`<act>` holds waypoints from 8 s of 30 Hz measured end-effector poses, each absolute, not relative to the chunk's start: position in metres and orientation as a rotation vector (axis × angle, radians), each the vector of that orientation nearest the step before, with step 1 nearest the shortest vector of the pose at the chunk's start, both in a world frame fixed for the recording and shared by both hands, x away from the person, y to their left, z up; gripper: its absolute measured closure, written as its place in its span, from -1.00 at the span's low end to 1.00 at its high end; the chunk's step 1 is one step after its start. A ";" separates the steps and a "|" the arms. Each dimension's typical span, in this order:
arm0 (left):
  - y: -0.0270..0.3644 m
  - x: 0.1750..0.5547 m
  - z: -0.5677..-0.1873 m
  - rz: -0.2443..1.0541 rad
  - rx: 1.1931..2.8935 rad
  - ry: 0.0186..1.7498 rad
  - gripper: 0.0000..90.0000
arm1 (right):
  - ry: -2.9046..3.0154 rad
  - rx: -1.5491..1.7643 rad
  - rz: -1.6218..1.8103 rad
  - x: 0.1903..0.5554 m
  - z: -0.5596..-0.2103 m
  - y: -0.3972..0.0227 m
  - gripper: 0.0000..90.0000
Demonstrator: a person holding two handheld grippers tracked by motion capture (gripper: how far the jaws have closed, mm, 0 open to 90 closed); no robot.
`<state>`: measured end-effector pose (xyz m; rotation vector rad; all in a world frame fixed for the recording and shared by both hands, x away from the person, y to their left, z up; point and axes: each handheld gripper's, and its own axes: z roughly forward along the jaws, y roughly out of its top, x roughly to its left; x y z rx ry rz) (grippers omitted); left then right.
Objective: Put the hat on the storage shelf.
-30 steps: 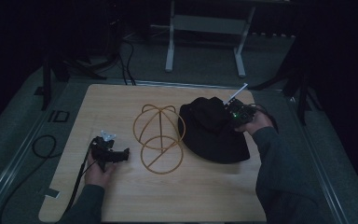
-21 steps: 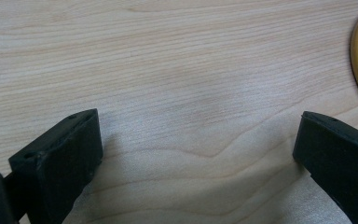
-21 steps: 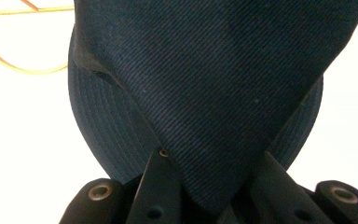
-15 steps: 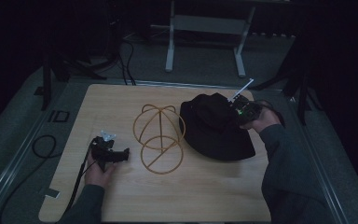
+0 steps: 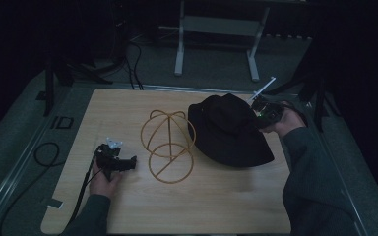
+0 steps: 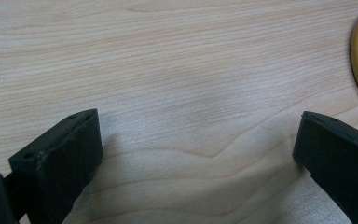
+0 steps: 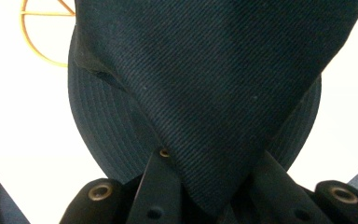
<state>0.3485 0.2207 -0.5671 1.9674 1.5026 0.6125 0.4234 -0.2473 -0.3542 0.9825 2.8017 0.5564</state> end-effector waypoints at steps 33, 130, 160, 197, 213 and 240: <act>0.221 0.348 -0.567 0.612 1.971 1.502 -0.97 | 2.812 0.850 0.592 0.415 -0.297 -0.265 0.90; 0.219 0.349 -0.567 0.607 1.977 1.494 -0.97 | 2.885 0.363 0.853 0.392 -0.229 -0.200 0.89; 0.219 0.349 -0.567 0.607 1.976 1.492 -0.97 | 2.953 0.297 0.811 0.405 -0.250 -0.144 0.89; 0.219 0.349 -0.567 0.608 1.978 1.492 -0.97 | 3.035 0.302 0.737 0.412 -0.280 -0.092 0.74; 0.219 0.349 -0.567 0.609 1.979 1.491 -0.97 | 3.074 0.257 0.623 0.403 -0.297 -0.077 0.63; 0.219 0.349 -0.567 0.609 1.980 1.490 -0.97 | 2.879 0.450 0.734 0.400 -0.276 -0.097 -0.47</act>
